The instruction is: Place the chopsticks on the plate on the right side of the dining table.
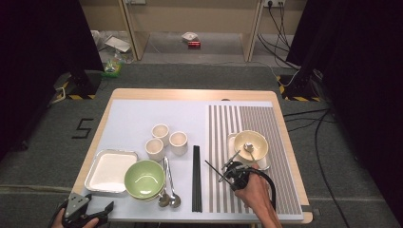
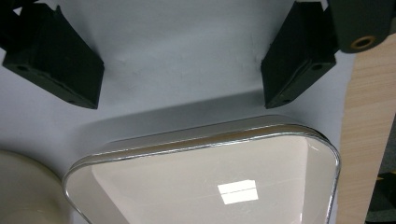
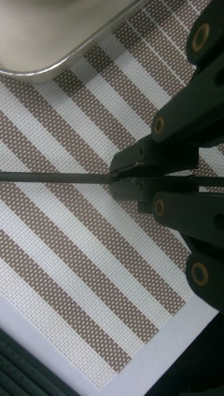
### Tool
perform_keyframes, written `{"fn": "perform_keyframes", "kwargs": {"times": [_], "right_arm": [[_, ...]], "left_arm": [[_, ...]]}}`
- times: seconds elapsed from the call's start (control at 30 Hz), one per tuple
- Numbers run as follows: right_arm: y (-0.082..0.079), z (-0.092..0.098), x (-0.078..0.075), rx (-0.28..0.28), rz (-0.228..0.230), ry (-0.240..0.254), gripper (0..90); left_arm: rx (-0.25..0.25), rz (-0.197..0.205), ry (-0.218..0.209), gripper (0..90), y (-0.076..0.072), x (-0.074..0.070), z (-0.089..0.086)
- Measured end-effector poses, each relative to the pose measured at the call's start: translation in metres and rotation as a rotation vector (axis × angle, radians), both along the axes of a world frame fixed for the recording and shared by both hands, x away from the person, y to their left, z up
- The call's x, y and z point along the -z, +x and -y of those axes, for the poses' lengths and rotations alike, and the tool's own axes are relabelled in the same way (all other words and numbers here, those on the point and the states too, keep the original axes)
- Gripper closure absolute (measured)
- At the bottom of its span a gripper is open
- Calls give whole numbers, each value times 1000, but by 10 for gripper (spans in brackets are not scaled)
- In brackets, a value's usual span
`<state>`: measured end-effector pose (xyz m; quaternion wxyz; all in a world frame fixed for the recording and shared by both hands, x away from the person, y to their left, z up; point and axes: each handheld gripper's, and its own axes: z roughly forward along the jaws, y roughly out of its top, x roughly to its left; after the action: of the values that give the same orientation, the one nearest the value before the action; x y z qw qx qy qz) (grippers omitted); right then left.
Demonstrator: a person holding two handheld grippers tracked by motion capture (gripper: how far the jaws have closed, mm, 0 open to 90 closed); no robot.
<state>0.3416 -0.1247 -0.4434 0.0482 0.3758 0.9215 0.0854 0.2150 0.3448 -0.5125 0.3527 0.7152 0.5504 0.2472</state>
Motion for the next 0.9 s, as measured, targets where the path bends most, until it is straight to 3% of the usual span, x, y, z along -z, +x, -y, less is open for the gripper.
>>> {"fn": "perform_keyframes", "kwargs": {"times": [0.37, 0.9], "right_arm": [[-13, 12, -10, -24, 26, 29, 864], [-28, 46, -14, 8, 40, 40, 864]], "left_arm": [[-4, 4, -1, 119, 0, 0, 0], [-5, 5, -1, 119, 0, 0, 0]]}}
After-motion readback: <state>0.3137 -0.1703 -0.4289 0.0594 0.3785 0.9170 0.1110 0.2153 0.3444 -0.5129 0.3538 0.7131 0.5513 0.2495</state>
